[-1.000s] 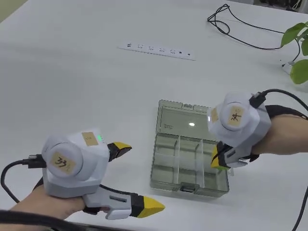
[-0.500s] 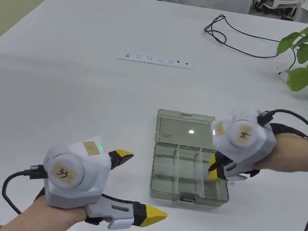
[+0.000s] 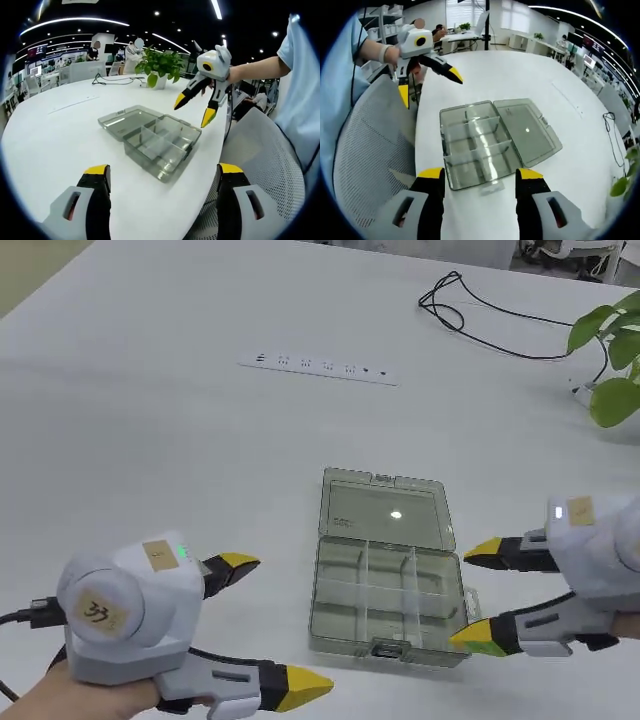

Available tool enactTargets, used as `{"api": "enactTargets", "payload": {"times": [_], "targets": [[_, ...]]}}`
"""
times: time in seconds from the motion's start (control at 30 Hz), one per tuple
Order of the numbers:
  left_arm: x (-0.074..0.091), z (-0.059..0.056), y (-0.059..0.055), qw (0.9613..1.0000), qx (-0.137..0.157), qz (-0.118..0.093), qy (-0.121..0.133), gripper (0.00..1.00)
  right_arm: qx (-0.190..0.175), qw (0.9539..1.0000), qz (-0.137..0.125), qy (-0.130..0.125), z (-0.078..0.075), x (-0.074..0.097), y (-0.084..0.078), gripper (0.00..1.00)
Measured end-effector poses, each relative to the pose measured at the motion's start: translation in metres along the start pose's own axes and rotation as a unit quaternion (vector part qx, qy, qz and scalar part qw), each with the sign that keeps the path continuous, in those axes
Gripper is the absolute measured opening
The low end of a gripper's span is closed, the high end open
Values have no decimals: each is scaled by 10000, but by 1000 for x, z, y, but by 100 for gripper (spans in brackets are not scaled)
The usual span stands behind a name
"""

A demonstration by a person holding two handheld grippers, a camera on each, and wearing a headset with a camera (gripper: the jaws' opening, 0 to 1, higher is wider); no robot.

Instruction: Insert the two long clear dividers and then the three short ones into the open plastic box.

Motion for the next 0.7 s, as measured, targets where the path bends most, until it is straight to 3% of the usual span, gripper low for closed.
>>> {"api": "enactTargets", "payload": {"times": [0.07, 0.1, 0.33, 0.43, 0.5, 0.6, 0.7], "targets": [[1, 1, 0, 10000, 25, -34, 40, 89, -174, 9996, -176, -136, 3, 6, -5, 62], [3, 2, -1, 9999, 46, -41, 85, 89, -396, 9981, -398, -245, 7, 12, -9, 63], [4, 11, 0, 9994, 160, -158, 251, 91, -1016, 9887, -913, -624, 26, 26, -30, 67], [5, 14, -1, 9993, 112, -14, 355, 92, -1176, 9835, -1166, -731, 33, 26, -34, 74], [4, 16, 1, 9992, 4, 6, 405, 93, -1294, 9815, -1199, -747, 34, 26, -44, 78], [5, 17, 6, 9987, 92, -81, 502, 96, -1345, 9813, -1157, -752, 38, 22, -49, 84], [4, 13, 8, 9988, 28, -28, 493, 98, -1456, 9764, -1336, -873, 41, 19, -50, 90]]}}
Point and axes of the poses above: the centre of the closed fingertips' face, and the gripper's own axes: x roughly backward along the fingers, z roughly to its left, y roughly out of its top, the point moved 9 cm from there along x, roughly backward along the fingers, and after that the axes turned 7 degrees about y, right-handed, at the moved point
